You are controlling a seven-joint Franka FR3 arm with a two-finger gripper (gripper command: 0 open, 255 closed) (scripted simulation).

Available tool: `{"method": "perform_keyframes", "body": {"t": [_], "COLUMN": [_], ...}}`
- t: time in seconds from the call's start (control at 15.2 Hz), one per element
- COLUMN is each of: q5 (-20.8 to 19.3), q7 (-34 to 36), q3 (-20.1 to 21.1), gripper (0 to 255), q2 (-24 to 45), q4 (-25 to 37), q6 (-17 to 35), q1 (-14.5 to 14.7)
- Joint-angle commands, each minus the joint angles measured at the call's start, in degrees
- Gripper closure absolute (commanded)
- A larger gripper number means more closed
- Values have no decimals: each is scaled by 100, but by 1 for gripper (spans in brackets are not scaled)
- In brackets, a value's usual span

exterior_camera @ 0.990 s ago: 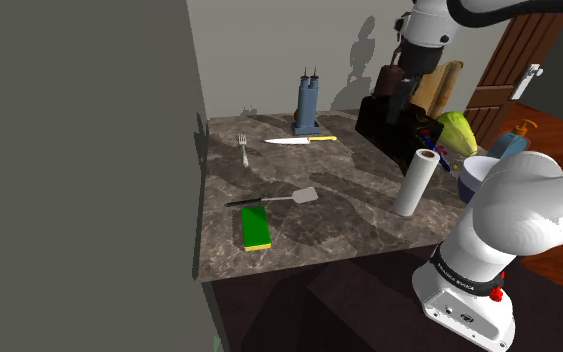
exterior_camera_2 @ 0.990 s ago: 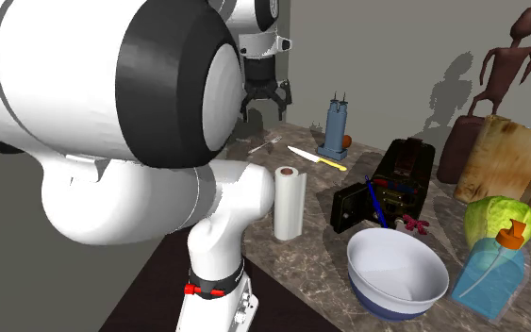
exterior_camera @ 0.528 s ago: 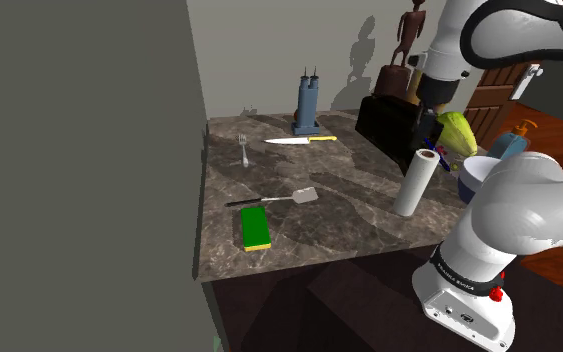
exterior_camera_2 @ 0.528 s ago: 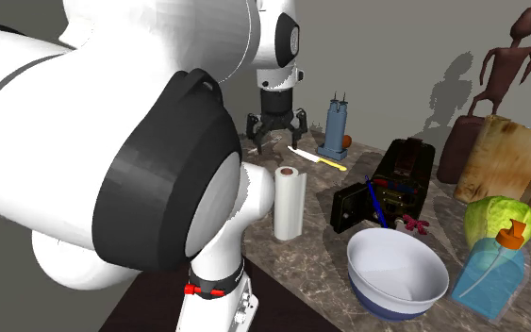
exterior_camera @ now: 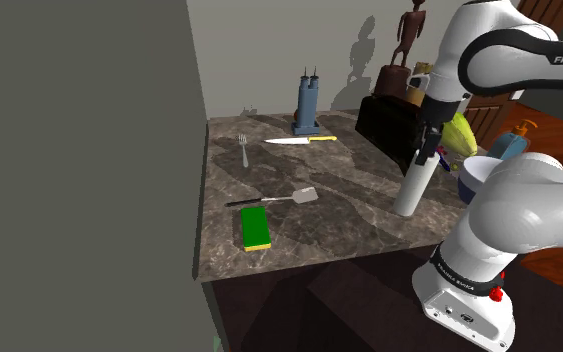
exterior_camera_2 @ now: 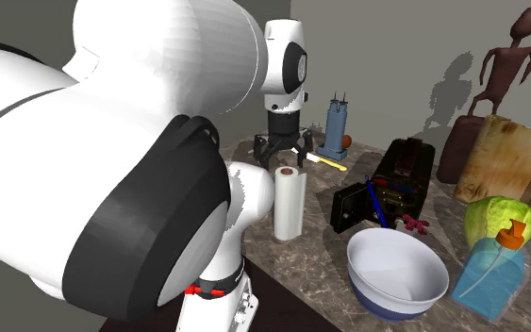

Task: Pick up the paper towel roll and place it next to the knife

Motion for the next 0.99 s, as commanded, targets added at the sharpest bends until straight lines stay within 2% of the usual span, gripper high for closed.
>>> {"method": "perform_keyframes", "body": {"t": [0.0,0.53,0.59,0.92], "q5": [-100,-100,-100,-100], "q7": [5,5,5,5], "q3": [-98,-98,-98,-98], "gripper": [0,0,255,255], "q2": [52,51,51,51], "q4": [-160,-160,-160,-160], "q6": [210,209,209,209], "q1": [-39,-39,-39,-39]}}
